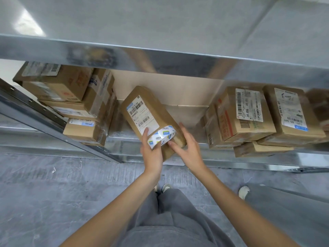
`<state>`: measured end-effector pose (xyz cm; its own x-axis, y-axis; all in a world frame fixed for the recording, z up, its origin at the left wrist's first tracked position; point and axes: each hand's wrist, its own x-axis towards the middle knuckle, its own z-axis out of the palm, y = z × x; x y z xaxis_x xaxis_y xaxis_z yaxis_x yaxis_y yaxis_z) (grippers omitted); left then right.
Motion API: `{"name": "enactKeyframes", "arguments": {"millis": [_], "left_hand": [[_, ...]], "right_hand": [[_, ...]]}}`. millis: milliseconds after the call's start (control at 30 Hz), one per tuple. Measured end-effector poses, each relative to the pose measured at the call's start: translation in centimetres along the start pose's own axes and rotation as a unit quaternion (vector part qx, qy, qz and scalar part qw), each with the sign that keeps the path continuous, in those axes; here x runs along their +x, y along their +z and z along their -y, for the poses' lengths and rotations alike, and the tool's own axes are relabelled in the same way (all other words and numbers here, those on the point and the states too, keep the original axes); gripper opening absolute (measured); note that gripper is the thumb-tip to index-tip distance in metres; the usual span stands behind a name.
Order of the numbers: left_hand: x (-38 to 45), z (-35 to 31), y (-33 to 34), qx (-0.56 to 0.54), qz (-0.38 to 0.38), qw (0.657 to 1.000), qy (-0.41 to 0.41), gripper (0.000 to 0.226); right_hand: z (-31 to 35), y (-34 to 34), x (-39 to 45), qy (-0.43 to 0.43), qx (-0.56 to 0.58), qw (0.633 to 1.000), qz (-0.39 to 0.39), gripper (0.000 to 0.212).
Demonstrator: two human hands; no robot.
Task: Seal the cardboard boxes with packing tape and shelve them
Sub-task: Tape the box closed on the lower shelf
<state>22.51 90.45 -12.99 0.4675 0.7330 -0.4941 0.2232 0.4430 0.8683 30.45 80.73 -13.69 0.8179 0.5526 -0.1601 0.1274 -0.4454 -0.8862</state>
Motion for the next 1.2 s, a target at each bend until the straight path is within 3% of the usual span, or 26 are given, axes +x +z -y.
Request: {"name": "enactKeyframes", "arguments": {"millis": [67, 133, 333, 600, 800, 1033, 1200], "left_hand": [[-0.1, -0.5, 0.5, 0.040, -0.001, 0.999, 0.012, 0.060], [-0.4, -1.0, 1.1, 0.080, 0.003, 0.997, 0.014, 0.062], [-2.0, -1.7, 2.1, 0.131, 0.006, 0.991, -0.009, 0.054], [-1.9, -1.6, 1.9, 0.159, 0.057, 0.985, -0.017, 0.011], [-1.1, -2.6, -0.7, 0.174, 0.162, 0.971, -0.015, 0.037], [0.6, -3.9, -4.1, 0.098, 0.144, 0.979, -0.102, 0.064], [0.7, -4.3, -4.1, 0.081, 0.125, 0.984, -0.102, 0.051]], "right_hand": [[0.0, -0.4, 0.2, -0.088, -0.077, 0.993, -0.009, 0.073], [-0.1, -0.8, 0.3, -0.119, -0.069, 0.990, 0.016, 0.065], [-2.3, -1.1, 0.9, -0.052, -0.038, 0.996, 0.058, 0.029], [-2.4, -1.6, 2.4, 0.010, -0.005, 0.995, 0.097, 0.046], [-2.4, -1.9, 3.0, -0.010, -0.025, 0.994, 0.107, 0.050], [-2.9, -1.3, 3.5, -0.040, -0.039, 0.995, 0.083, 0.045], [-3.0, -1.1, 3.7, -0.054, -0.080, 0.992, 0.082, 0.045]]}}
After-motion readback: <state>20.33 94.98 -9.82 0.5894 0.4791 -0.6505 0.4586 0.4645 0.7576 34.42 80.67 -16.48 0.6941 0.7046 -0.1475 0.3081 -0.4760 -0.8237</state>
